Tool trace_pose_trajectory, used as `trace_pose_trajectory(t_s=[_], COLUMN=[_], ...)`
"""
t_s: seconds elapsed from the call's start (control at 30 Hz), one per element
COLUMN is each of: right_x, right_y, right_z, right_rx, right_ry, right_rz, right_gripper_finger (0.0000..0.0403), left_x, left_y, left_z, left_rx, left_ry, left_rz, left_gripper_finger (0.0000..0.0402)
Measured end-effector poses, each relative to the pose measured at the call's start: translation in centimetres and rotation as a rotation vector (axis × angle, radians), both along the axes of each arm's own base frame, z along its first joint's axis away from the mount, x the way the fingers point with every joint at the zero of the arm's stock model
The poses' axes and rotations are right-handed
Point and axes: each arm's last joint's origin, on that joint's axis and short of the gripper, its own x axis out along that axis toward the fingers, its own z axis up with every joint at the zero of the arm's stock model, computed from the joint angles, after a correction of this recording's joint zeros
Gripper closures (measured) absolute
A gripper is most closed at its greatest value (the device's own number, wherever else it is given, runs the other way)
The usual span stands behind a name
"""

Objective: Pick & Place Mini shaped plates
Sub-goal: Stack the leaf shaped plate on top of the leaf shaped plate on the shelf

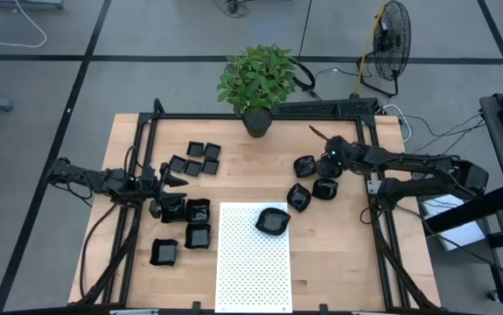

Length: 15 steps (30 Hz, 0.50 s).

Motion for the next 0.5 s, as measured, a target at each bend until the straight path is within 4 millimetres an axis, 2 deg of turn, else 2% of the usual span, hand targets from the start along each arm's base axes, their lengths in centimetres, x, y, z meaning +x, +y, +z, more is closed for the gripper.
trace_pose_trajectory(t_s=[0.2, 0.33, 0.5], right_x=[0.3, 0.0, -0.3], right_y=[0.6, 1.0, 1.2], right_z=[-0.1, -0.4, -0.6], right_rx=[0.178, 0.283, 0.312], right_ry=[-0.100, -0.093, -0.075], right_rz=[0.115, 0.107, 0.083], right_gripper_finger=[0.0233, 0.0238, 0.0244], left_x=[0.0, 0.0, 0.0], left_y=[0.0, 0.0, 0.0], left_z=[0.0, 0.0, 0.0], left_rx=[0.000, 0.000, 0.000], left_ry=[0.000, 0.000, 0.000], left_rz=[0.000, 0.000, 0.000], left_gripper_finger=[0.0188, 0.0188, 0.0188])
